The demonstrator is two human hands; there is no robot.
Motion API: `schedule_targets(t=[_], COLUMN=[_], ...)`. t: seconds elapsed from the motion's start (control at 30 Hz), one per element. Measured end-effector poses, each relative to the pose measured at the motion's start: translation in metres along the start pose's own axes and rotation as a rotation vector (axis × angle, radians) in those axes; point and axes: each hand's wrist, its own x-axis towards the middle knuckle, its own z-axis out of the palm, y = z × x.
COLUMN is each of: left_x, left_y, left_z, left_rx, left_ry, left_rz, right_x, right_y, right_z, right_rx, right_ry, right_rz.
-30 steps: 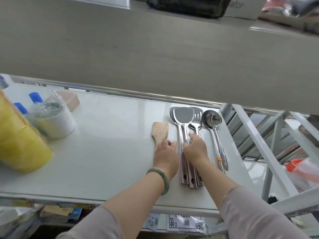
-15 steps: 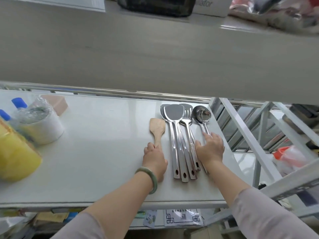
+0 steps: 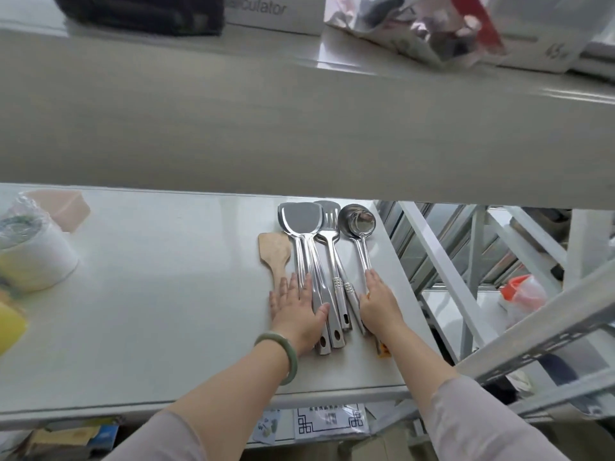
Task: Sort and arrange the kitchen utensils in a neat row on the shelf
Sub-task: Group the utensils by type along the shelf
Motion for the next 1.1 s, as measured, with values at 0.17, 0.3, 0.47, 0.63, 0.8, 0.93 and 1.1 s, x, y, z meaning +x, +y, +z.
schedule_targets(t=[0.17,0.3,0.47,0.63,0.8,0.93,1.1], left_x=[0.003,0.001,0.002,-0.006,0.000,0.012,0.019], left_y=[0.008,0.015,0.019,0.024,0.034,0.038,0.036], left_z=[0.005,0.012,0.010,0.005,0.000,-0.010,-0.023], left_rx=[0.085,0.103,0.053,-0.228,-0.357,-0.360,-0.632], left_ry=[-0.012,-0.028,-0.031,0.196,0.140,0.040,-0.011], left_rz=[0.018,0.047,0.057,0.030,-0.107,-0.208,-0.266], right_x=[0.002,0.001,0.005,-0.002,-0.004,0.002,0.008], right_y=[0.013,0.026,0.023,-0.020,-0.053,-0.065,-0.074], right_z=[-0.001,-0.004,-0.010,-0.010,-0.006,-0.010,-0.011], right_rx=[-0.016,-0.020,-0.072,0.030,0.047,0.033,0.364], right_ry=[-0.015,-0.005,0.056,0.195,0.037,-0.035,-0.061], right_rz=[-0.049,-0.072,-0.057,-0.281,-0.143,0.013,0.143])
